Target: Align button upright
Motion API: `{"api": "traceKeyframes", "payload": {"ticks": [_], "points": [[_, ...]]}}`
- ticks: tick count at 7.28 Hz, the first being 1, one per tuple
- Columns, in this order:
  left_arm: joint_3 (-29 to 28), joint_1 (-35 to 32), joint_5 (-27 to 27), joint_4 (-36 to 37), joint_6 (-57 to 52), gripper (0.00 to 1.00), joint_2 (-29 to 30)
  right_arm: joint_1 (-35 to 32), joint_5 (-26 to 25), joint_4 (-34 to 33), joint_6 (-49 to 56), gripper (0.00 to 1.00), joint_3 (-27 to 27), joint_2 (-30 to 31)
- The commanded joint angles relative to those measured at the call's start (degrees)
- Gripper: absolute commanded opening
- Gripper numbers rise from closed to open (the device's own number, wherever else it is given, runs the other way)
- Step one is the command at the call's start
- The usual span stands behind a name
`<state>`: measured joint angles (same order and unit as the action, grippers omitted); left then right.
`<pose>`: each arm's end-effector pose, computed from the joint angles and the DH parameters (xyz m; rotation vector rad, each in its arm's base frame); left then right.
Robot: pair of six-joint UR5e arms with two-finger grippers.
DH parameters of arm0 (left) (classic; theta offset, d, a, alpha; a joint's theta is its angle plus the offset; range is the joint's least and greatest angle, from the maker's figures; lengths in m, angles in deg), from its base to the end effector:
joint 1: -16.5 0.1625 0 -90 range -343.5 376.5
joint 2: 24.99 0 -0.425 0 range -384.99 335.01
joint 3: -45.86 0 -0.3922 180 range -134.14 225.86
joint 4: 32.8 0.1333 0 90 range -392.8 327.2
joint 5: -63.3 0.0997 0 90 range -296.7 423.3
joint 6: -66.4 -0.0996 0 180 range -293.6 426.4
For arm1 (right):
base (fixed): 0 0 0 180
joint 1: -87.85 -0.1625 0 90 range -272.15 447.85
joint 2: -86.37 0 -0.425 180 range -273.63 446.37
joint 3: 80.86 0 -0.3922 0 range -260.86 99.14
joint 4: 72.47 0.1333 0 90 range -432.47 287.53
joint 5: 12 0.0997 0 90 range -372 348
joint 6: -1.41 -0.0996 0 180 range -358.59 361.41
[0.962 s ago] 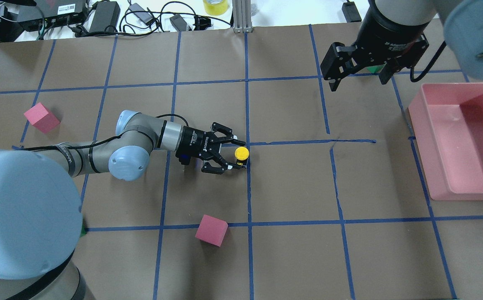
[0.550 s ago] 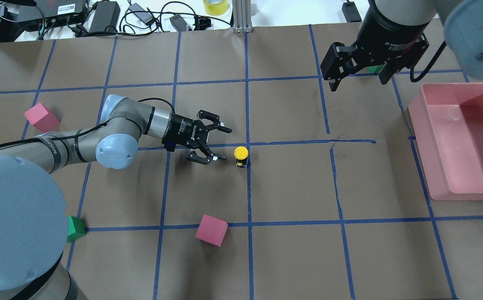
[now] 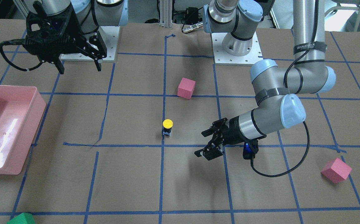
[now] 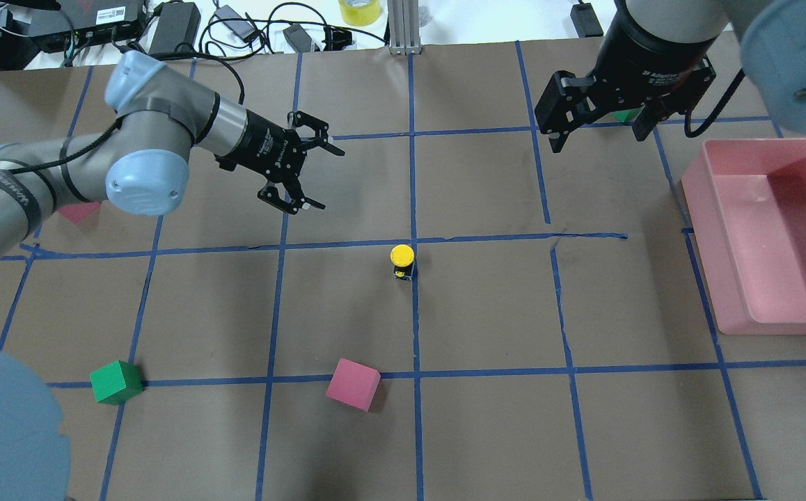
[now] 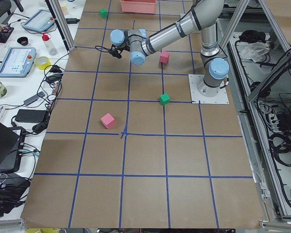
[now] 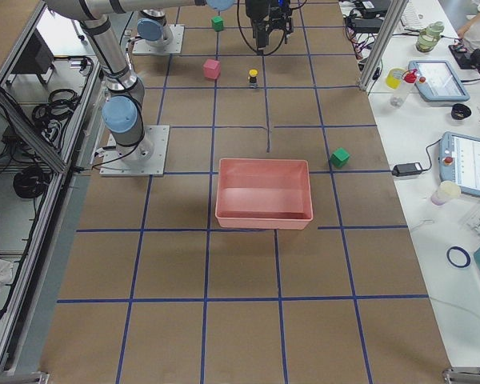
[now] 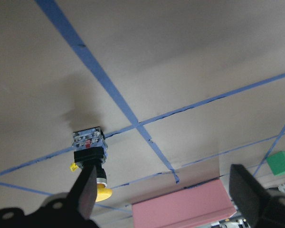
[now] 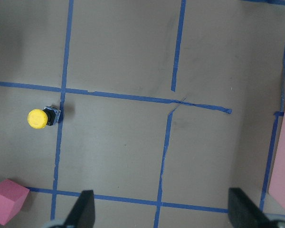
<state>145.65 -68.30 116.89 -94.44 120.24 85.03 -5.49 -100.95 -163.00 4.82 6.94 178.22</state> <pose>-0.1387 -0.5985 0.2842 1.2643 -2.2113 -0.3744 0.1631 -0.4761 0.5237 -0.1849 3.1154 -0.1248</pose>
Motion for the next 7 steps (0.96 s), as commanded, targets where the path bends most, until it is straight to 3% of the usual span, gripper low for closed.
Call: {"api": "traceKeyframes", "payload": {"ticks": [1, 3, 5, 7], "points": [[-4.93, 1.3, 10.96, -5.4, -10.44, 1.0, -4.37, 0.0, 0.0, 0.0, -0.07, 1.0, 0.0, -0.01], [-9.08, 4.11, 22.9, -14.35, -32.62, 1.0, -6.3, 0.0, 0.35, -0.09, -0.07, 1.0, 0.0, -0.01], [-12.59, 5.52, 30.75, -20.94, -48.57, 1.0, -9.81, 0.0, -0.09, -0.44, -0.07, 1.0, 0.0, -0.01], [-15.24, 5.35, 33.51, -29.48, -53.65, 1.0, -13.67, -0.09, 0.09, -1.32, -0.07, 1.0, 0.0, -0.35]]}}
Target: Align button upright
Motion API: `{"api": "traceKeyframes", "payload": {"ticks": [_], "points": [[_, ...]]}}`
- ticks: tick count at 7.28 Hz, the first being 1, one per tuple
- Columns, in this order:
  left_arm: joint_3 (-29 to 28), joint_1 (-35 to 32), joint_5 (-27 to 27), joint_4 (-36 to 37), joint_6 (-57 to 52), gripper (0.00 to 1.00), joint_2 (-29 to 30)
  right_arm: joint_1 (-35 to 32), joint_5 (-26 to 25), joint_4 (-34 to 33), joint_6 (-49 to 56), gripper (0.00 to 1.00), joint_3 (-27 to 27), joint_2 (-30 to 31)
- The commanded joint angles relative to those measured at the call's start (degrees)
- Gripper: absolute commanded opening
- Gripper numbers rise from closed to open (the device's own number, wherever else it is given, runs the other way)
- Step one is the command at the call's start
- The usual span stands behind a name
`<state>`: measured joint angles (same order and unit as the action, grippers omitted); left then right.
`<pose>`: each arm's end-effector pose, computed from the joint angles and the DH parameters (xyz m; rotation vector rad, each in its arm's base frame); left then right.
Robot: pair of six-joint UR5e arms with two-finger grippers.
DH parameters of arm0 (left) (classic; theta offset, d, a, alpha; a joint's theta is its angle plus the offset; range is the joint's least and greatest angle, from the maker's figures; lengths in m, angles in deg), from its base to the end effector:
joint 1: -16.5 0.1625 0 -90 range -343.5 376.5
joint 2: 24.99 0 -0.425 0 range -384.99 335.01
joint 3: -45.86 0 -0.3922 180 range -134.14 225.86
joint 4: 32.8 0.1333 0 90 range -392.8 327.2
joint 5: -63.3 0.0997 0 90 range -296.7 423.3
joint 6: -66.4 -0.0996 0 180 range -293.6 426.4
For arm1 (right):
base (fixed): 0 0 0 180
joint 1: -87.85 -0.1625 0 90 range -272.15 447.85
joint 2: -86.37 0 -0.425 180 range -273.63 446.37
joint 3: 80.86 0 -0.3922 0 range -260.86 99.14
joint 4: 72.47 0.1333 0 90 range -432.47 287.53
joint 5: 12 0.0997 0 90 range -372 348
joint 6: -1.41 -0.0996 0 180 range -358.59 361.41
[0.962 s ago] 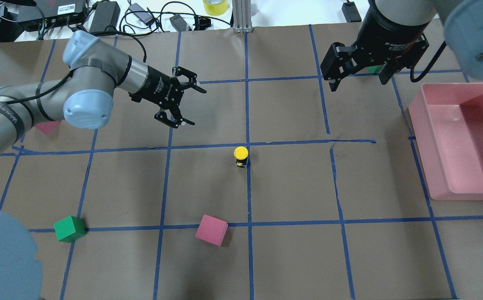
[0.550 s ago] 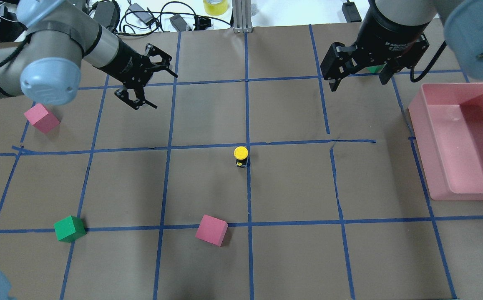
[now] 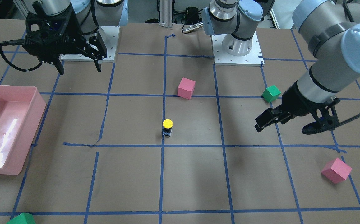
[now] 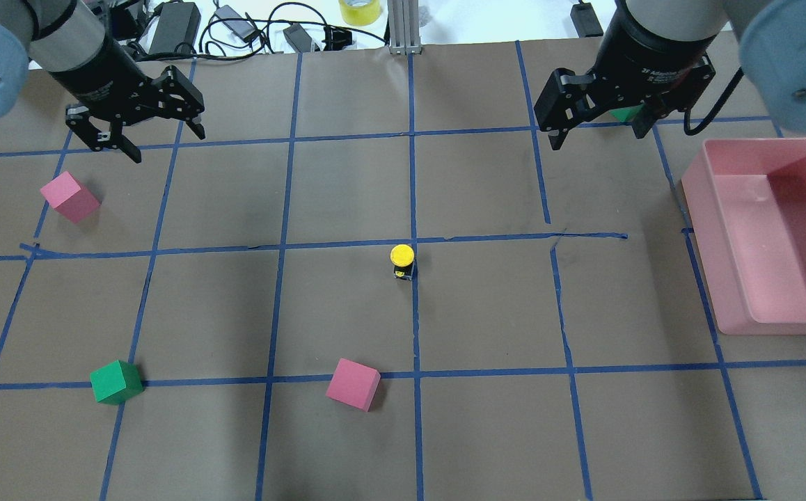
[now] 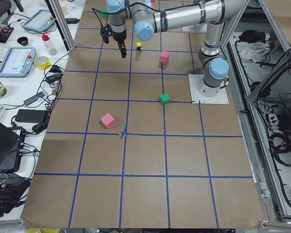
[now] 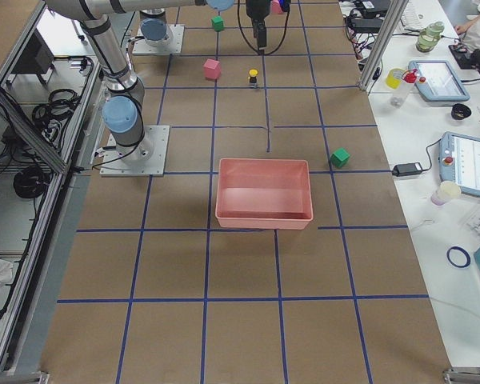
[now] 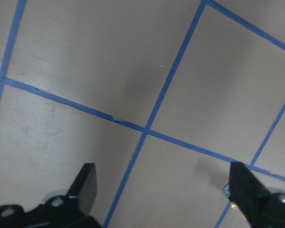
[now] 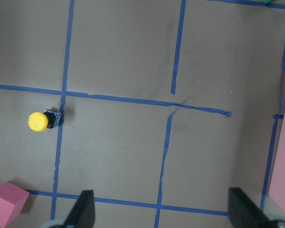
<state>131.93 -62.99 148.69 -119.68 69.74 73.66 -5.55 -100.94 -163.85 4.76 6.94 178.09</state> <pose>-0.0383 -0.5682 0.4484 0.3706 -3.0368 -0.0349 0.1638 -0.4781 0.5242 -0.1850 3.1142 -0.1444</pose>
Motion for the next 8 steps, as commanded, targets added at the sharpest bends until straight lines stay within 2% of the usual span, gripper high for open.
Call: {"api": "traceKeyframes", "payload": {"ticks": [1, 2, 3, 4, 7, 8], "points": [[-0.65, -0.13, 6.32, -4.88, -7.25, 1.0, -4.58, -0.03, -0.27, -2.91, 0.0, 1.0, 0.0, -0.31], [-0.65, -0.66, 9.06, -4.8, -8.68, 1.0, -5.82, -0.03, -0.19, -3.19, 0.0, 1.0, 0.0, -0.74], [-0.65, -1.27, 8.31, -5.06, -8.09, 1.0, -7.83, 0.06, -0.19, -3.89, 0.0, 1.0, 0.0, -0.92], [-0.65, -1.89, 4.38, -6.1, -8.0, 1.0, -10.03, 0.06, -0.1, -4.07, 0.0, 1.0, 0.0, -0.92], [2.59, -3.03, 4.17, -5.86, -6.86, 1.0, -11.54, 0.06, -0.19, -6.53, 0.0, 1.0, 0.0, -1.8], [3.91, -4.69, 4.17, -5.68, -2.68, 1.0, -11.98, 0.06, -0.27, -6.53, 0.0, 1.0, 0.0, -1.8]]}}
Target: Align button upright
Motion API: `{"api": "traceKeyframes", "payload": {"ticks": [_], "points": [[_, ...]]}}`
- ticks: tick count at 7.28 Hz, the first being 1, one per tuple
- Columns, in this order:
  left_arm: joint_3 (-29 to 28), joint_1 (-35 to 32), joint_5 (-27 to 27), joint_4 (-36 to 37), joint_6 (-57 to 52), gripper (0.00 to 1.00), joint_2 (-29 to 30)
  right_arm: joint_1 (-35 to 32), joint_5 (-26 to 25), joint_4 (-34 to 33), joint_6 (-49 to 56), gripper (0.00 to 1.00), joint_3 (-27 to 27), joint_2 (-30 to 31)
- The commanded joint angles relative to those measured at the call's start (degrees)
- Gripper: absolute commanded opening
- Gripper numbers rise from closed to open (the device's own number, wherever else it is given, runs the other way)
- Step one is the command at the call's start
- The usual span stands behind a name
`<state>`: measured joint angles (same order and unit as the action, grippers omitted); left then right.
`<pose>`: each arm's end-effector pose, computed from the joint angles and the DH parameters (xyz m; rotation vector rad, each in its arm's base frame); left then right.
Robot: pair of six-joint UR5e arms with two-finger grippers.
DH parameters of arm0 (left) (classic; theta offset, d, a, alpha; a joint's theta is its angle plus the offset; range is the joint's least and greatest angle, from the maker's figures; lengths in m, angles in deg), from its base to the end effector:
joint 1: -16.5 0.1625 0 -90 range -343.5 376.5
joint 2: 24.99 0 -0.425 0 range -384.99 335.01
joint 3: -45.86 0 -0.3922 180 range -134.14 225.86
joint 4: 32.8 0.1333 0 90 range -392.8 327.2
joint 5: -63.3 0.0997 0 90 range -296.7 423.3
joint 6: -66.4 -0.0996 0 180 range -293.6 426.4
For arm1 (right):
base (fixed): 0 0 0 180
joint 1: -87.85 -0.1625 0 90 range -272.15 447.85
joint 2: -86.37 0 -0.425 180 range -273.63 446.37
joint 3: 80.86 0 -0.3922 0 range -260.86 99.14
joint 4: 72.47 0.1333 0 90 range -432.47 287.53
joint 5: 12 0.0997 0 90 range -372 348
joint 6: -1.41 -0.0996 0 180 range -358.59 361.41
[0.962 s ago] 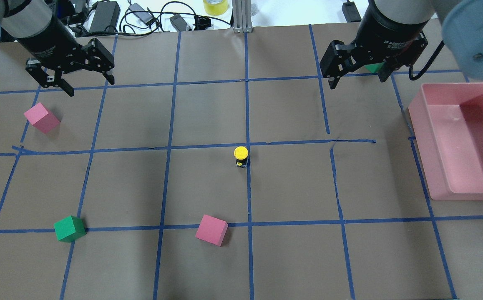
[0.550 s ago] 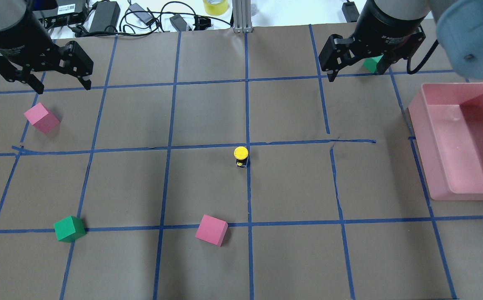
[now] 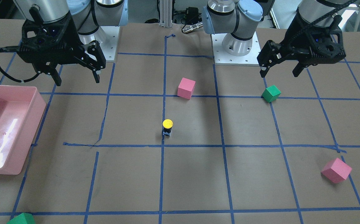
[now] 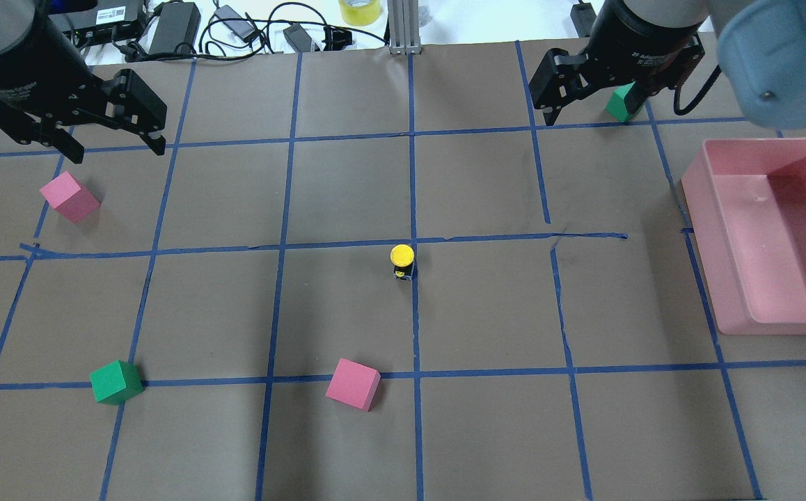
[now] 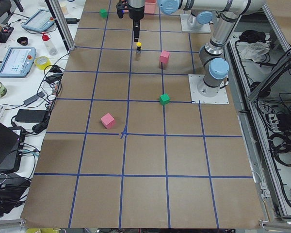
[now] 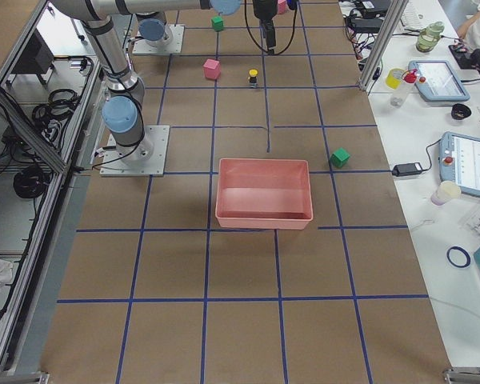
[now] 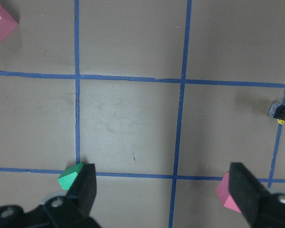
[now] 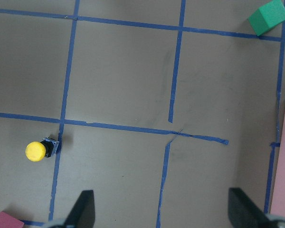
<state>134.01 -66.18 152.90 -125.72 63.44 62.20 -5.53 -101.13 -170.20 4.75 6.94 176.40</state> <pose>-0.0727 -0.4860 0.5223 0.1192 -3.1347 0.0484 0.1645 -0.4983 0.5219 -0.1846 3.1091 -0.2714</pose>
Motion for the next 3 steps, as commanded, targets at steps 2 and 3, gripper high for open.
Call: {"api": "traceKeyframes", "payload": {"ticks": [2, 3], "points": [[1.93, -3.45, 0.75, 0.54, 4.02, 1.0, -0.79, 0.04, -0.08, -0.01, -0.09, 1.0, 0.0, -0.11], [1.93, -3.45, 0.84, 0.63, 3.76, 1.0, -0.88, 0.04, -0.08, 0.08, -0.18, 1.0, 0.0, -0.11]]}}
